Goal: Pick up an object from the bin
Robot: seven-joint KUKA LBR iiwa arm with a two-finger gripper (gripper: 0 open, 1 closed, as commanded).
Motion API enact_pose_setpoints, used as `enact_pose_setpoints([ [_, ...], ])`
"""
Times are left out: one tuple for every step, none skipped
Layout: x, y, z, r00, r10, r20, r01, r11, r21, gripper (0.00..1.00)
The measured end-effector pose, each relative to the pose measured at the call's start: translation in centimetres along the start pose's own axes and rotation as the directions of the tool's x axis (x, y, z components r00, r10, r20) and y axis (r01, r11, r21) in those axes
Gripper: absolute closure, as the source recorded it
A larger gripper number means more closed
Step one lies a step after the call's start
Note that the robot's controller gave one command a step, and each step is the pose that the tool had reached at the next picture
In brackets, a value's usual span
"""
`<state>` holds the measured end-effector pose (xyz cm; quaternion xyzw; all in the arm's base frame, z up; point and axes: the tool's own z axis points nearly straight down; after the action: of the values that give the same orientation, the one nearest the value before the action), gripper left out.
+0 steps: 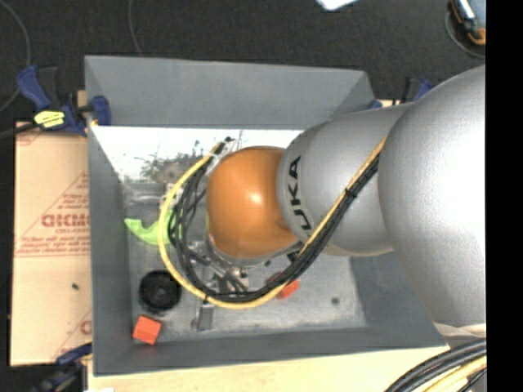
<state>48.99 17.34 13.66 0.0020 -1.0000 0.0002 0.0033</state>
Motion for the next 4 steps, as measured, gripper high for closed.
enact_pose_setpoints([
  [-0.2,-0.1,-0.4,1.0,0.005,0.008,-0.005,1.0,-0.002,0.0],
  [-3.6,4.1,6.6,0.994,0.11,0.004,-0.11,0.994,-0.003,0.0],
  [-2.5,3.7,0.3,0.992,0.126,0.011,-0.126,0.992,-0.005,0.0],
  [-3.7,4.0,6.6,0.994,0.111,0.006,-0.111,0.994,-0.003,0.0],
])
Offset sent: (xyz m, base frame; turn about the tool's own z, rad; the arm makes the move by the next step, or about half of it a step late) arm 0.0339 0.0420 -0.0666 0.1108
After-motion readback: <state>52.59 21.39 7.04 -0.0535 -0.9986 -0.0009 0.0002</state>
